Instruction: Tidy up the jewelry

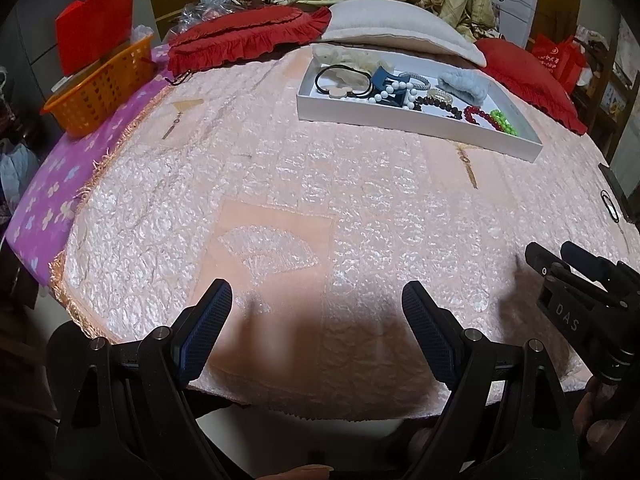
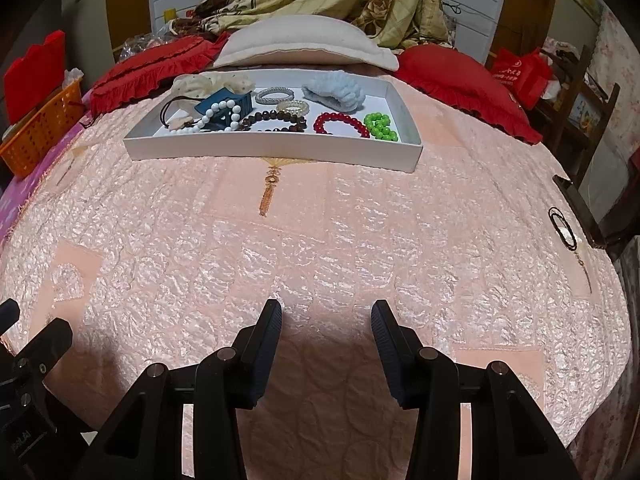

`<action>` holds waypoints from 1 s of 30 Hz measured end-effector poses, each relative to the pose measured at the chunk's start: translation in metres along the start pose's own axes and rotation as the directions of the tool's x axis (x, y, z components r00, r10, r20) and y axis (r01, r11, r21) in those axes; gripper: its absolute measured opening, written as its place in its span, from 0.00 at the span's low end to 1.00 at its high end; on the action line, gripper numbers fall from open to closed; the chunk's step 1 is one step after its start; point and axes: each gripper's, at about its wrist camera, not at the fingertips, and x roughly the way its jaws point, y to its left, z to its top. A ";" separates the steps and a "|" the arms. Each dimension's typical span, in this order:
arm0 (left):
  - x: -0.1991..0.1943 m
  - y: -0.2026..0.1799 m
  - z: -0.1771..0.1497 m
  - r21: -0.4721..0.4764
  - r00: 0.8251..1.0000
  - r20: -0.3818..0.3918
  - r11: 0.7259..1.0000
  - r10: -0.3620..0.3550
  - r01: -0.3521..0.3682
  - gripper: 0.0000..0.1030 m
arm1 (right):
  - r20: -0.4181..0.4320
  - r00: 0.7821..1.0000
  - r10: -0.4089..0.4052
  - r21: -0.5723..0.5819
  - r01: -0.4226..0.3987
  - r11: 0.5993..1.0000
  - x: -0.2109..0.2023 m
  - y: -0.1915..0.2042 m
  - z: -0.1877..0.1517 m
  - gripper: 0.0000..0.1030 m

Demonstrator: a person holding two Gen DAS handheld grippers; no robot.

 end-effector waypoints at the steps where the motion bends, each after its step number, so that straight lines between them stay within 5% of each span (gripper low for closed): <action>1: 0.000 0.000 0.000 0.001 1.000 0.001 1.000 0.003 -0.003 0.84 | -0.002 1.000 0.002 -0.001 -0.002 1.000 0.000 0.000 0.000 0.43; 30: 0.021 0.016 0.027 -0.036 1.000 0.004 0.999 0.023 -0.023 0.84 | -0.045 0.999 0.001 -0.047 -0.003 0.999 0.006 0.011 0.011 0.43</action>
